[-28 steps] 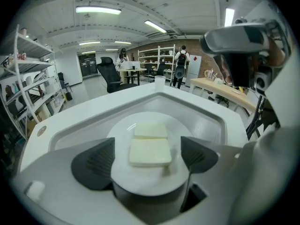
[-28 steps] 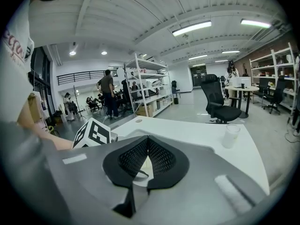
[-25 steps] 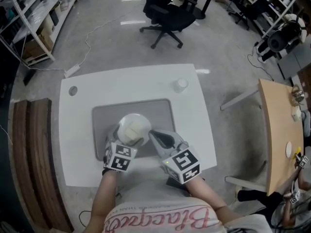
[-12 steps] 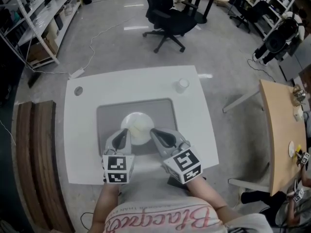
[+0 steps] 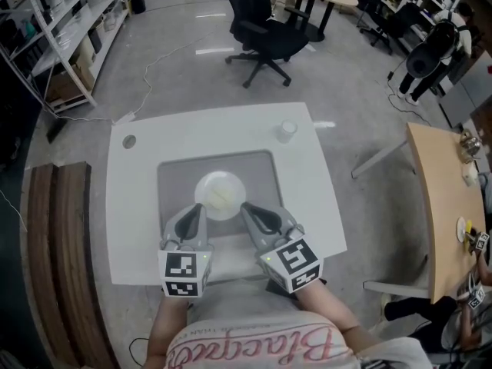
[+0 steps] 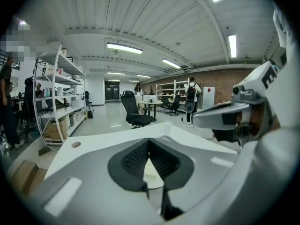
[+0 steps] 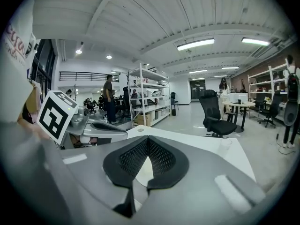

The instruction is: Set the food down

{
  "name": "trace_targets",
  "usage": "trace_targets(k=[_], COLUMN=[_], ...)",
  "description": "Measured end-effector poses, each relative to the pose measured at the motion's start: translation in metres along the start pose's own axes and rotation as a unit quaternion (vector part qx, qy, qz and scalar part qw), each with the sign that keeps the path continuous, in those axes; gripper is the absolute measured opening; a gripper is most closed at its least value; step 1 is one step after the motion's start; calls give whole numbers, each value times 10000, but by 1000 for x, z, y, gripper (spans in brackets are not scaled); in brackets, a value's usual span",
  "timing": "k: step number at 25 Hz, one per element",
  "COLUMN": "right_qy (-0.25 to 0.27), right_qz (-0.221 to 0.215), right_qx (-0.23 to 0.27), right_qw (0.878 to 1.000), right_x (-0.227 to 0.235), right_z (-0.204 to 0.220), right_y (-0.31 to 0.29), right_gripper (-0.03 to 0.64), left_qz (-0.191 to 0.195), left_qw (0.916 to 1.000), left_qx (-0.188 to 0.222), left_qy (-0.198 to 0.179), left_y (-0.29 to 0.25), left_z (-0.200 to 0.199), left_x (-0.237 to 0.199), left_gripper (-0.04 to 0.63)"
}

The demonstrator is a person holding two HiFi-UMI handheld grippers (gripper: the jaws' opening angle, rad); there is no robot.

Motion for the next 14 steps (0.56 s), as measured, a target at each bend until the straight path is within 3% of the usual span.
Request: trace_targets(k=[14], right_qy=[45], right_qz=[282], right_qx=[248], right_qw=[9993], right_x=[-23], right_z=[-12], right_y=[12], right_gripper=[0], left_qz=[182], left_qw=[9994], left_qx=[276], left_qy=[-144], left_y=[33], left_z=[-18], left_x=[-1], left_gripper=[-2])
Point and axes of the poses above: the fingertips, and each gripper's own axes: y backward along the fingers, x to its right, z out of its underside, the point moved 3 cm from there along y, backward along the fingers, and after that the axes turned 4 degrees about -y, right-handed, at the moved point
